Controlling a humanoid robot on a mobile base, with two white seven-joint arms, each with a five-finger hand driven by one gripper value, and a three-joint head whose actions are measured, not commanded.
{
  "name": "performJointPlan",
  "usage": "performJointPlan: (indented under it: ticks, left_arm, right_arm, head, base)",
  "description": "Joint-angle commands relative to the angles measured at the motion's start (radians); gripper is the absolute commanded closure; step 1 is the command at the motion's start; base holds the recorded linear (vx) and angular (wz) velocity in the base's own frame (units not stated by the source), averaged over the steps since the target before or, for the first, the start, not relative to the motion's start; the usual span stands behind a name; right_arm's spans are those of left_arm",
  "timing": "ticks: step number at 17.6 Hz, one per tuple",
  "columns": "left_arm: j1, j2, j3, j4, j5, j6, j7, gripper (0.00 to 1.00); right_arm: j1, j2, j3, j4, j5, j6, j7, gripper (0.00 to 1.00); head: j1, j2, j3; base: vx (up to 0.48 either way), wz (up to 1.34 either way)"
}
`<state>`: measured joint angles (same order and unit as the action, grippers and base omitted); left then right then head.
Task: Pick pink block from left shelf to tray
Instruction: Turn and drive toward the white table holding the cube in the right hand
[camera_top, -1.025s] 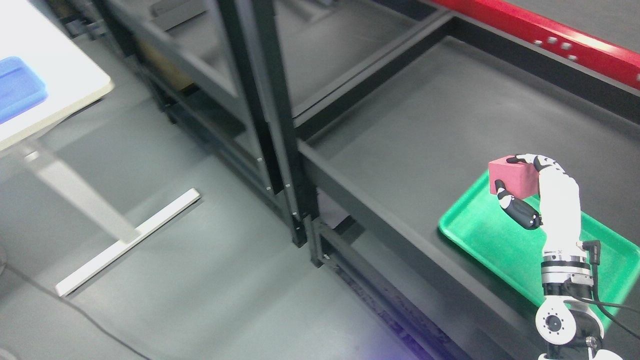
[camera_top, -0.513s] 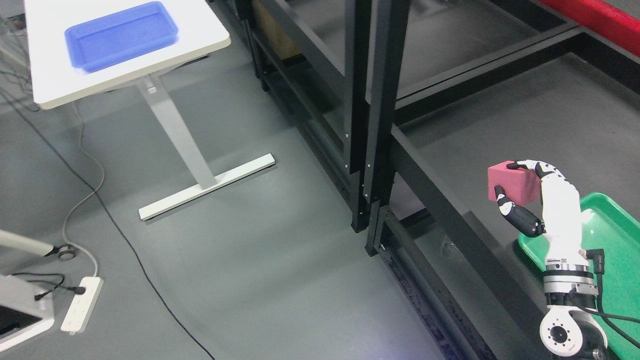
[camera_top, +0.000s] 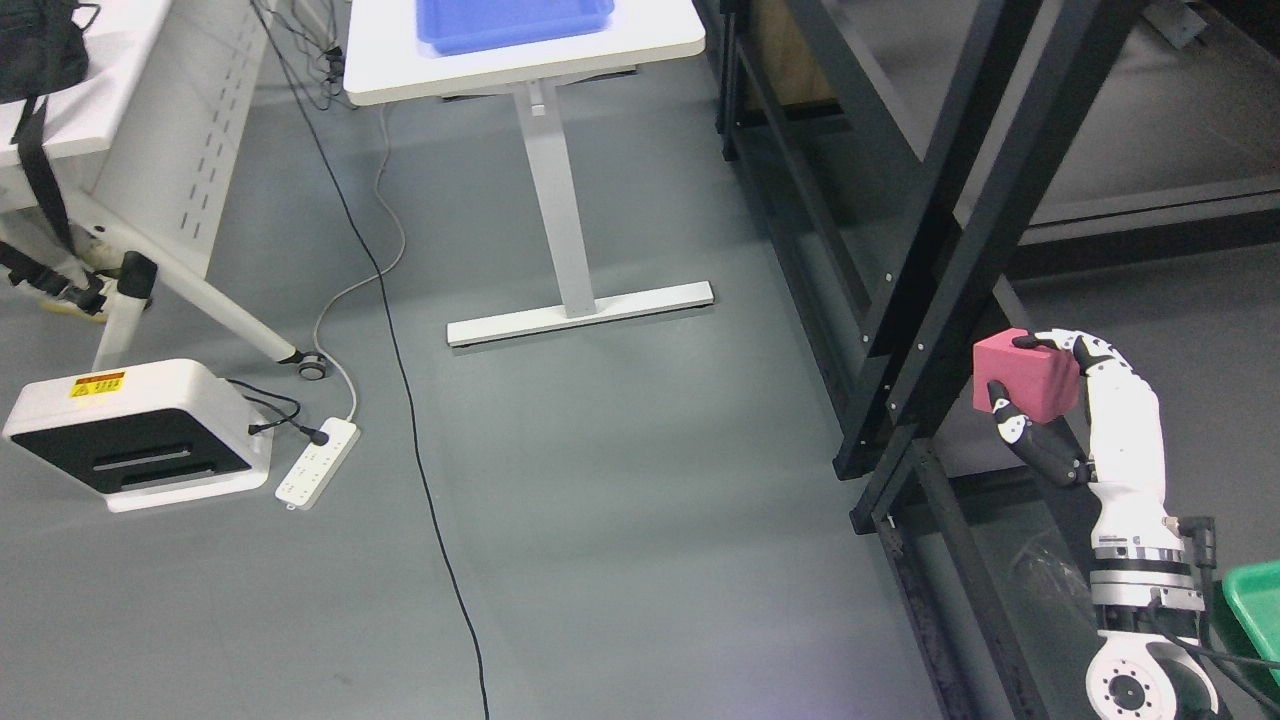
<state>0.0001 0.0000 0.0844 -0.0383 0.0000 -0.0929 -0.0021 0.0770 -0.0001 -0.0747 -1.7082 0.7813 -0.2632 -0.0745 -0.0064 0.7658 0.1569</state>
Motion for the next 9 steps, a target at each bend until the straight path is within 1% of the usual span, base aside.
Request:
performJointPlan:
  ticks: [1,5,9]
  left_arm:
    - [-0.011,0.017,0.0,0.0,-0.002,-0.001,0.001,0.0]
    - [-0.011,0.017,0.0,0.0,-0.002,-0.001,0.001,0.0]
    - [-0.011,0.017,0.0,0.0,-0.002,-0.001,0.001,0.0]
  right_arm:
    - [0.015,-0.023,-0.002,-0.013,-0.01,-0.002,-0.002,1.0]
    - [0.024,-0.017,-0.005,-0.013,-0.011,0.002,0.001,1.0]
    - [0.058,-0.017,0.004,-0.013,-0.013,-0.002,-0.01,1.0]
  head:
    - [0.0,0.0,0.0]
    - [0.0,0.0,0.0]
    - [0.0,0.0,0.0]
  base:
    - [-0.029,0.41]
    - [-0.012,0.3]
    - [0.003,0.16]
